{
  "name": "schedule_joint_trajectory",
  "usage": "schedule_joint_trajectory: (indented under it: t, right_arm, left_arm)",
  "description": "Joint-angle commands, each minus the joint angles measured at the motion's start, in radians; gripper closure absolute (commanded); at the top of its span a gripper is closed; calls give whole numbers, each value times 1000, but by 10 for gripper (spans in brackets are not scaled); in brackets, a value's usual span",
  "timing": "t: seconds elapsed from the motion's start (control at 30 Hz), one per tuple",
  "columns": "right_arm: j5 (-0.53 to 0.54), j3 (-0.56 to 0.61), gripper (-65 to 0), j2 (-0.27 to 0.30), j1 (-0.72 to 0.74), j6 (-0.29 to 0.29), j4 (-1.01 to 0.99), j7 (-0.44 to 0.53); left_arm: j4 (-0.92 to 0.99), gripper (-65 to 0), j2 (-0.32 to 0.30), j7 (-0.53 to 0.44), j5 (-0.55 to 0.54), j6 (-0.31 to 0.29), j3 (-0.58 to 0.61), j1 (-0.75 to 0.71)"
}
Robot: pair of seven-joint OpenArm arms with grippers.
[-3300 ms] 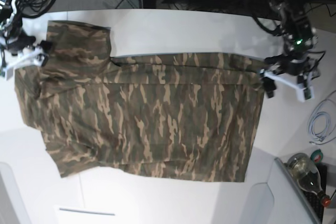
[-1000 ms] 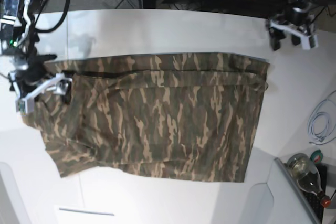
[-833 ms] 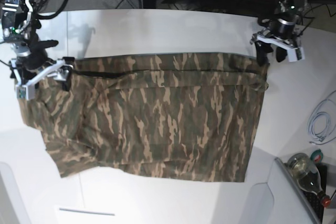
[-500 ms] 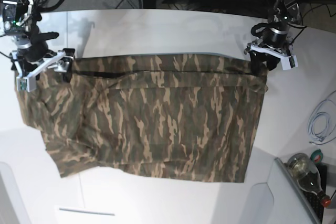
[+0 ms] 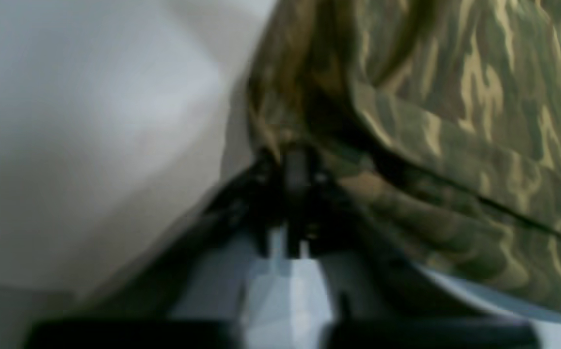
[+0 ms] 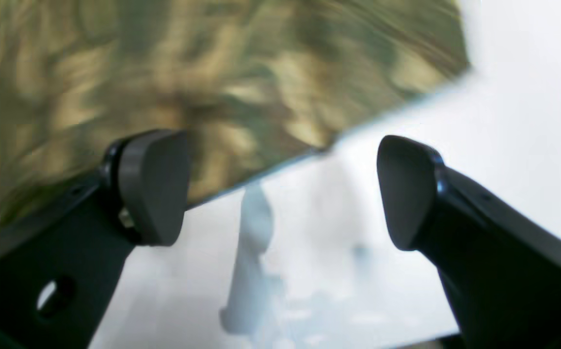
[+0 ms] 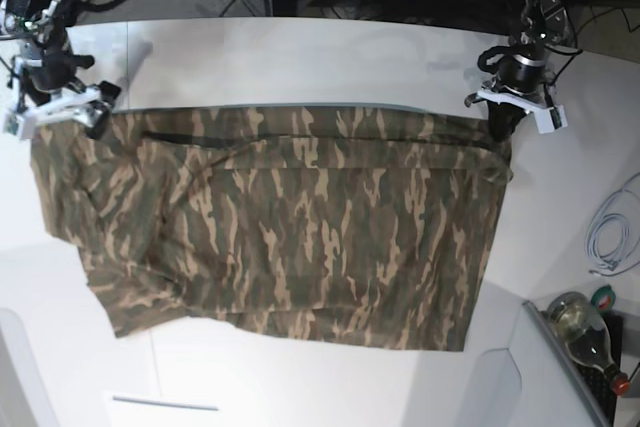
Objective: Layout the t-shirt on the table in an organized manner, then fold the t-shirt properly
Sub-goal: 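Grasp the shirt's collar-side corners with both grippers, then lift the shirt with both grippers and swing it across the table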
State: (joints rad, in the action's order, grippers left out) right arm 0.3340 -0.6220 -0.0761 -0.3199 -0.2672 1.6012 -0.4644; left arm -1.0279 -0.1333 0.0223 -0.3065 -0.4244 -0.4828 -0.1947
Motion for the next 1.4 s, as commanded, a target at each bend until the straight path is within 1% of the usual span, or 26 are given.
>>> schedule_joint_trajectory:
  t: [0.0,0.07,0.1,0.17,0.23,0.27,0.3,0.33,0.37,0.4,0.43,0.47,0.5,0.57,0.6,0.67,0.77,0.87,0.97,1.07,1.2,1.27,1.3,1.33,1.37]
  right_arm:
    - [9,-39,-560,11,38,-50,-17,29]
    - [9,-98,-555,11,101,-123,-101,-21]
    - [9,-129,-551,15,135,-154,-144,-66]
    - [9,-207,-549,15,195,-171,-213,-118]
    - [7,-256,-549,19,241,-171,-275,-129]
    - [7,-272,-546,32,256,-171,-299,-130]
    - [7,-272,-533,43,267,-171,-321,-130]
    - [7,-267,-501,54,275,-171,-344,-130]
    - [7,-267,-431,62,282,-171,-364,-130]
    - [7,-269,-341,65,291,-171,-371,-130]
    - [7,-269,-237,65,298,-171,-376,-130]
    - [7,-269,-107,65,302,-171,-373,-132]
    - [7,-269,-3,66,305,-171,-364,-139]
    - [7,-269,-9,66,327,-171,-319,-187]
    - [7,-269,-33,66,338,-171,-287,-228]
    - [7,-269,-3,66,368,-171,-209,-303]
    - [4,-267,0,66,428,-168,-89,-431]
    - [3,-266,0,69,497,-166,-25,-524]
    - [3,-266,0,100,577,-166,-14,-583]
    - [3,-244,0,135,649,-166,-14,-626]
    - [3,-92,0,204,686,-166,-9,-632]
    - [3,-29,0,220,709,-165,-17,-604]
    - [1,-2,0,227,716,-165,-20,-577]
    - [1,21,0,235,721,-154,-31,-551]
    - [1,40,0,244,726,-123,-42,-524]
  left_arm:
    - [-1,0,-2,35,14,3,0,-5]
    - [-1,0,-4,37,14,3,3,-5]
    - [-4,0,-6,37,14,3,6,-7]
    - [-6,0,-9,37,14,3,6,-7]
    - [-6,0,-10,37,14,3,6,-7]
    - [-6,0,-12,37,14,3,6,-7]
    - [-6,0,-12,37,14,3,6,-7]
    - [-7,0,-12,37,16,3,6,-7]
    - [-15,0,-13,37,16,3,6,-7]
    - [-29,0,-13,37,20,3,6,-7]
    - [-45,0,-13,38,23,3,8,-7]
    - [-67,0,-13,38,23,3,9,-7]
    - [-87,0,-13,40,23,3,9,-7]
    - [-131,0,-21,72,23,5,6,-2]
    - [-168,0,-30,113,22,5,5,11]
    - [-234,0,-38,202,19,5,-1,44]
    - [-360,0,-39,291,25,9,-23,84]
    - [-457,0,-39,380,25,9,-30,145]
    - [-524,0,-39,479,25,9,-26,234]
    - [-569,0,-39,551,25,9,-23,334]
    - [-604,0,-36,638,28,11,-21,462]
    - [-598,0,-36,657,66,11,5,521]
    - [-585,0,-35,657,108,11,28,544]
    - [-572,0,-32,657,149,11,51,565]
    - [-553,0,-29,650,185,11,80,582]
